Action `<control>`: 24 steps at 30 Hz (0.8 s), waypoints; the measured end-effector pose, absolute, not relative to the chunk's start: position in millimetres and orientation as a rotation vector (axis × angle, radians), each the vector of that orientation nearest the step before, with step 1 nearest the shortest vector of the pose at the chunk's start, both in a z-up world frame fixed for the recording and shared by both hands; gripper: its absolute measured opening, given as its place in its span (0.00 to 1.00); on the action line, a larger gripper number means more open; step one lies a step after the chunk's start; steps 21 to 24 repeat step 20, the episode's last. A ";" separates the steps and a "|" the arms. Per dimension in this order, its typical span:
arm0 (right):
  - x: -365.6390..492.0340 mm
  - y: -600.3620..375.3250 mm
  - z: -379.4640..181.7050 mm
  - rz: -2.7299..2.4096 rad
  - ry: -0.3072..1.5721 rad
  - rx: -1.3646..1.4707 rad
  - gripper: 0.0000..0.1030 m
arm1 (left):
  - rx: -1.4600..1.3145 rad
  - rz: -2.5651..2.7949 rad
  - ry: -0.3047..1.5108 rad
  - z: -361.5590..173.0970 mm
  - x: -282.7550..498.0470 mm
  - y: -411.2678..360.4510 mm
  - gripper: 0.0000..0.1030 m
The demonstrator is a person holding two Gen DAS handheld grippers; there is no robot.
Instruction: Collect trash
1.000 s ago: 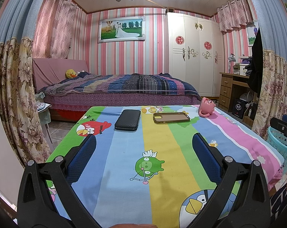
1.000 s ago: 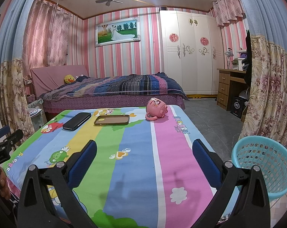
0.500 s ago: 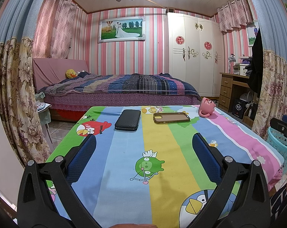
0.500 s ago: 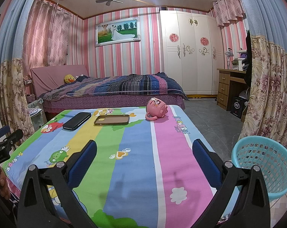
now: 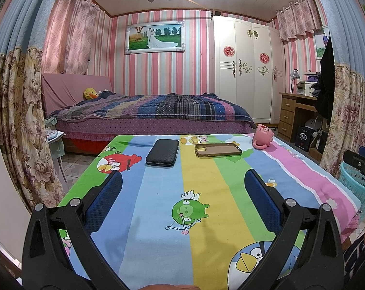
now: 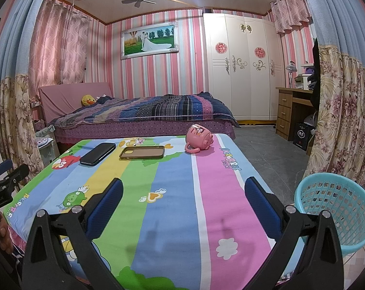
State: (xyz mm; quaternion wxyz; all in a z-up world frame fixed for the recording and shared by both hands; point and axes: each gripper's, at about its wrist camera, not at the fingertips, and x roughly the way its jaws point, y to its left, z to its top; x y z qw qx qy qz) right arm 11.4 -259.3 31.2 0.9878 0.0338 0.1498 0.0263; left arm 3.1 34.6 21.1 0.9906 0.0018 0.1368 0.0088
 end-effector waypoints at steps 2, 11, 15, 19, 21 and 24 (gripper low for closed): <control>10.4 -259.6 30.9 0.053 0.301 0.068 0.96 | 0.003 0.018 0.274 20.8 3.4 34.7 0.95; 10.6 -259.3 31.0 0.054 0.302 0.067 0.96 | -0.011 0.007 0.269 22.0 3.2 35.7 0.95; 10.9 -259.2 31.2 0.054 0.302 0.067 0.96 | -0.011 0.006 0.267 22.6 3.8 33.0 0.95; 11.5 -259.0 31.1 0.054 0.302 0.067 0.96 | -0.013 0.007 0.269 22.7 2.9 34.9 0.95; 10.2 -259.3 30.7 0.053 0.303 0.067 0.96 | -0.011 0.008 0.272 22.7 3.0 33.1 0.95; 10.2 -259.3 30.7 0.053 0.303 0.067 0.96 | -0.011 0.008 0.272 22.7 3.0 33.1 0.95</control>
